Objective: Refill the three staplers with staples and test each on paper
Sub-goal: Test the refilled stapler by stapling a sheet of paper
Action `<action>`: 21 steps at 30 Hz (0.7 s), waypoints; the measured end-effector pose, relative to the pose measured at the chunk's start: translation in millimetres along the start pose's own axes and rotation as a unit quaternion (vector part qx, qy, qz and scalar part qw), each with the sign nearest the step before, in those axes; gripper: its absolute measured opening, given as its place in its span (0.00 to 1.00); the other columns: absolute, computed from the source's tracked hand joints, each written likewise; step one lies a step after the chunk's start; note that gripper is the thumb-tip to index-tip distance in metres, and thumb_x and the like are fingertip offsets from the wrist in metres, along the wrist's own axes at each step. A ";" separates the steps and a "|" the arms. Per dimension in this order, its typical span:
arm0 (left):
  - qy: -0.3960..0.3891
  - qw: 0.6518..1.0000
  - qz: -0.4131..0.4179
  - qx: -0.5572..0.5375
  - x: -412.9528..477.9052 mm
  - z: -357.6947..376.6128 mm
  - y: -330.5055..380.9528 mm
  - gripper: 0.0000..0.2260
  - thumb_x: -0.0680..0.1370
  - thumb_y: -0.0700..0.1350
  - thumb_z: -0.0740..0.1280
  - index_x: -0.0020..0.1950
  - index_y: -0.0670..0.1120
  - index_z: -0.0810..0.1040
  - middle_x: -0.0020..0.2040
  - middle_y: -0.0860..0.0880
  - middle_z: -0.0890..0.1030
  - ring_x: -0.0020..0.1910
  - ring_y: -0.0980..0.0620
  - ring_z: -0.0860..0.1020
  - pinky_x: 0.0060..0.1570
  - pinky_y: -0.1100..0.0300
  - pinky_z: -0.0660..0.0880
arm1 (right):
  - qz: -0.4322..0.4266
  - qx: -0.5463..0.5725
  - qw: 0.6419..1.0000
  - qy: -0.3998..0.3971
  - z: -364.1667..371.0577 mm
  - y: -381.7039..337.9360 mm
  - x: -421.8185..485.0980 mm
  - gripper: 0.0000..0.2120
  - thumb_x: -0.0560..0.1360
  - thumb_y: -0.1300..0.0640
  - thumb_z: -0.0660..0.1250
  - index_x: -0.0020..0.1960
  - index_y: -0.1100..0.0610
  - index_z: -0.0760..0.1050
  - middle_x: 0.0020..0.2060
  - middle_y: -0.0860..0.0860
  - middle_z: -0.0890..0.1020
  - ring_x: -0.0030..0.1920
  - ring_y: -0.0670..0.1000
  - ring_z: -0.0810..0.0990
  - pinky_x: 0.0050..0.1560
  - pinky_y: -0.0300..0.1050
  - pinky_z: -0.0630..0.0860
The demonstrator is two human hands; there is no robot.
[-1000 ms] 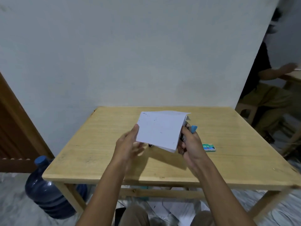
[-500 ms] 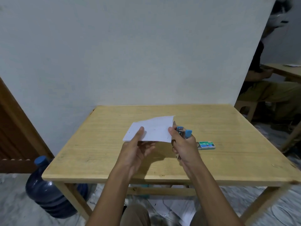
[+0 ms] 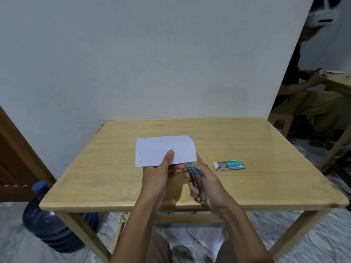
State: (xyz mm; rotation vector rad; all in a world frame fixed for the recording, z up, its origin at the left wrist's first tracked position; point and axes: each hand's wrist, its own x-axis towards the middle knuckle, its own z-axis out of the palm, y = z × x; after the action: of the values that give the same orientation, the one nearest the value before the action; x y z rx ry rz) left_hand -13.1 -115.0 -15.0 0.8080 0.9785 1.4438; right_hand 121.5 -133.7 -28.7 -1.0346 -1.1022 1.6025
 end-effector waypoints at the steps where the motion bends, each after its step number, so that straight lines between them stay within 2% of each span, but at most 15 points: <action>1: 0.000 1.000 0.006 0.007 -1.4 1.5 -2.2 0.12 0.78 0.44 0.68 0.53 0.35 0.79 0.34 0.39 0.82 0.32 0.45 0.81 0.36 0.58 0.79 | -0.010 0.014 1.000 -0.003 1.0 2.1 1.8 0.19 0.76 0.41 0.58 0.45 0.58 0.69 0.28 0.48 0.71 0.21 0.45 0.63 0.24 0.37 0.63; 3: 0.002 1.000 0.021 0.022 -3.1 3.0 -5.5 0.12 0.78 0.45 0.69 0.50 0.35 0.80 0.34 0.38 0.81 0.33 0.42 0.80 0.39 0.55 0.79 | -0.029 0.040 0.999 0.005 2.3 2.9 3.3 0.22 0.74 0.39 0.62 0.50 0.59 0.69 0.33 0.48 0.73 0.23 0.46 0.65 0.26 0.39 0.64; 4: 0.002 0.999 0.028 0.032 -3.7 3.3 -6.0 0.12 0.78 0.45 0.69 0.50 0.35 0.80 0.34 0.38 0.81 0.34 0.41 0.80 0.40 0.53 0.79 | -0.035 0.049 0.998 0.011 2.7 3.1 3.2 0.24 0.75 0.39 0.63 0.52 0.60 0.70 0.32 0.47 0.74 0.23 0.46 0.65 0.26 0.38 0.64; 6: -0.012 0.998 0.043 0.053 -5.3 2.7 -4.8 0.11 0.79 0.45 0.67 0.52 0.37 0.81 0.35 0.39 0.80 0.36 0.42 0.80 0.42 0.52 0.79 | -0.039 0.053 0.998 0.022 2.3 2.8 2.2 0.30 0.74 0.39 0.61 0.57 0.66 0.71 0.27 0.45 0.75 0.23 0.46 0.65 0.25 0.37 0.64; 9: -0.025 0.994 0.060 0.092 -7.6 2.1 -1.7 0.10 0.80 0.46 0.65 0.51 0.40 0.81 0.35 0.41 0.81 0.36 0.47 0.80 0.43 0.52 0.78 | -0.047 0.048 0.997 0.028 0.4 2.6 0.9 0.36 0.72 0.37 0.59 0.59 0.71 0.70 0.24 0.51 0.72 0.24 0.47 0.66 0.25 0.37 0.64; 12: -0.007 0.992 0.067 0.108 -7.6 0.7 -1.5 0.07 0.80 0.47 0.66 0.47 0.46 0.82 0.35 0.44 0.82 0.35 0.48 0.81 0.48 0.47 0.80 | -0.044 0.072 0.996 0.021 -0.4 3.0 -0.1 0.29 0.71 0.38 0.61 0.56 0.63 0.72 0.25 0.52 0.71 0.25 0.48 0.67 0.26 0.38 0.64; 15: 0.002 0.987 0.065 0.144 -8.3 -0.6 -1.5 0.11 0.79 0.52 0.67 0.40 0.49 0.83 0.34 0.46 0.83 0.38 0.47 0.82 0.56 0.41 0.77 | -0.043 0.076 0.996 0.015 -1.1 5.1 0.1 0.28 0.72 0.39 0.60 0.58 0.63 0.72 0.27 0.48 0.76 0.27 0.48 0.68 0.28 0.38 0.66; 18: -0.014 0.983 0.061 0.175 -10.4 -0.2 -1.6 0.11 0.79 0.53 0.67 0.44 0.48 0.83 0.36 0.47 0.84 0.41 0.48 0.84 0.58 0.42 0.77 | -0.047 0.099 0.994 0.026 -0.9 5.7 1.1 0.32 0.75 0.41 0.60 0.65 0.66 0.70 0.32 0.50 0.78 0.28 0.48 0.68 0.30 0.39 0.67; 21: -0.022 0.982 0.054 0.177 -12.8 0.6 -1.4 0.07 0.78 0.52 0.69 0.49 0.50 0.82 0.37 0.49 0.85 0.38 0.50 0.83 0.56 0.44 0.78 | -0.055 0.130 0.990 0.025 -2.3 4.3 0.5 0.29 0.77 0.42 0.59 0.69 0.62 0.70 0.34 0.54 0.78 0.29 0.48 0.68 0.30 0.39 0.67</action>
State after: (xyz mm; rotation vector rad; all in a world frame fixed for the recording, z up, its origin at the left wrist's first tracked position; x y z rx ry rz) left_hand -10.6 -127.7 -15.4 1.1625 1.1913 1.3535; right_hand 122.6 -133.6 -33.5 -0.8222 -0.8738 1.5740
